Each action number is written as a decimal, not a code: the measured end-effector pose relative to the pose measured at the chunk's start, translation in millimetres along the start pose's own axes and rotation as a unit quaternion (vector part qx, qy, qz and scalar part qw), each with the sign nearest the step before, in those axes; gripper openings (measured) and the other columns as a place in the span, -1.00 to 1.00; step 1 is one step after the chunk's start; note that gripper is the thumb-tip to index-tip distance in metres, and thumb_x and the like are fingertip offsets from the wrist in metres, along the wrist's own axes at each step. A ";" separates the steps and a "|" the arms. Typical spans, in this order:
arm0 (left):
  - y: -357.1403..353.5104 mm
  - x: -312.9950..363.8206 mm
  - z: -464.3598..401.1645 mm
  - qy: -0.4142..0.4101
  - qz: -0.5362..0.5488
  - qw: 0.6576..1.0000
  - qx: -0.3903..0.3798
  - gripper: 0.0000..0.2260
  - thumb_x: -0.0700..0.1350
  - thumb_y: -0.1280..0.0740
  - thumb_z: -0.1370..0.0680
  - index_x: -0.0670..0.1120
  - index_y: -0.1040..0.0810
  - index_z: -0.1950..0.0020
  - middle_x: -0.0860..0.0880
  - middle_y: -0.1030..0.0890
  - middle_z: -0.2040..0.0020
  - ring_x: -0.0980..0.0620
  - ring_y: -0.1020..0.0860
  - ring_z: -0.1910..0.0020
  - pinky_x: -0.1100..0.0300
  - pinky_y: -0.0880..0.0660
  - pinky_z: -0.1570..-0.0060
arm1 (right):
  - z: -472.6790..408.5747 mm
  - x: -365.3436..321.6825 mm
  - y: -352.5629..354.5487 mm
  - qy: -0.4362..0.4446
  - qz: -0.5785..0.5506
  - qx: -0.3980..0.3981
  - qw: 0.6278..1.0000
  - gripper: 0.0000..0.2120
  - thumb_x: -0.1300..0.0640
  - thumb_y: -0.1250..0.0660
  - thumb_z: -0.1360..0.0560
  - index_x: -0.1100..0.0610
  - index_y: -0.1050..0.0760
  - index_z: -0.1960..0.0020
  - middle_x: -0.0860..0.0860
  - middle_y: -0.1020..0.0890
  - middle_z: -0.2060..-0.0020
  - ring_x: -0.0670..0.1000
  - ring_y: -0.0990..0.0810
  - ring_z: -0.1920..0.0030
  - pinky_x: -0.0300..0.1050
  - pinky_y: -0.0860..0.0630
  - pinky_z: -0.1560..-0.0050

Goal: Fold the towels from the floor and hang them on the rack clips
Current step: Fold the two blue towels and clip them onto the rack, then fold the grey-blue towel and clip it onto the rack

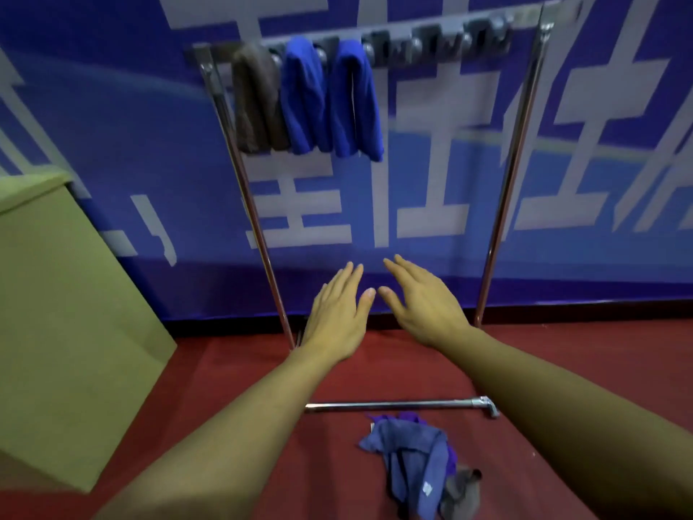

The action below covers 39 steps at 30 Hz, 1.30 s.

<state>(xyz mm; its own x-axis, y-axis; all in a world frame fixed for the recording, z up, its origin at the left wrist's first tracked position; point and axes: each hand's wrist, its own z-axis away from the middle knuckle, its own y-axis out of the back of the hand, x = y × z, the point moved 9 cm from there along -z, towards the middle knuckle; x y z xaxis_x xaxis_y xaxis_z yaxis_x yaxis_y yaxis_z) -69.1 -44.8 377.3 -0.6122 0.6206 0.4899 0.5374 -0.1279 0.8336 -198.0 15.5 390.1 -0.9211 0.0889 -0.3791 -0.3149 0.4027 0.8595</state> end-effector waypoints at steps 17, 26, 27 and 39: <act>-254.2 -131.7 56.4 0.064 -0.052 0.976 -0.201 -0.47 0.13 -0.03 -0.71 0.01 -0.07 -0.65 0.02 -0.05 -0.67 0.04 -0.03 -0.64 0.06 0.05 -0.60 | 104.1 139.7 -255.1 -0.106 0.024 -0.222 0.969 -0.34 -0.24 0.03 -0.61 0.11 -0.23 -0.58 0.15 -0.27 -0.56 0.17 -0.28 -0.54 0.07 -0.20 -0.53; -365.6 -179.7 111.3 0.084 -0.061 0.948 -0.300 -0.46 0.13 -0.04 -0.71 -0.01 -0.04 -0.66 -0.01 -0.07 -0.66 0.02 -0.07 -0.63 0.07 -0.01 -0.58 | 186.7 206.5 -357.6 -0.209 0.038 -0.326 0.921 -0.38 -0.22 0.01 -0.63 0.05 -0.13 -0.61 0.11 -0.21 -0.59 0.13 -0.24 -0.55 -0.02 -0.14 -0.51; -374.3 -183.4 119.1 0.093 -0.060 0.944 -0.310 -0.45 0.13 -0.04 -0.71 -0.01 -0.03 -0.66 0.00 -0.05 -0.67 0.03 -0.06 -0.63 0.08 0.00 -0.58 | 196.6 211.4 -365.1 -0.229 0.034 -0.331 0.915 -0.39 -0.20 -0.03 -0.63 0.04 -0.14 -0.61 0.10 -0.22 -0.59 0.15 -0.25 -0.55 0.00 -0.16 -0.50; -426.8 -200.6 153.2 0.160 -0.011 0.912 -0.377 -0.46 0.14 -0.02 -0.71 0.01 -0.01 -0.66 -0.01 0.00 -0.67 0.00 -0.03 -0.64 0.03 -0.03 -0.56 | 202.1 244.7 -407.7 -0.253 0.061 -0.326 0.909 -0.32 -0.14 -0.34 -0.53 0.06 -0.24 -0.55 0.06 -0.32 -0.52 0.16 -0.25 -0.52 0.08 -0.24 -0.45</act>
<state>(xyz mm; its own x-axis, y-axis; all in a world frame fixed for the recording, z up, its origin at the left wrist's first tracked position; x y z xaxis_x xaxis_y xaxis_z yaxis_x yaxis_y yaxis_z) -86.8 3.9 -115.9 -0.8208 0.3877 0.4194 0.0452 -0.6879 0.7244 -248.7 57.2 -122.4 -0.7872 0.5699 -0.2357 -0.4385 -0.2485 0.8637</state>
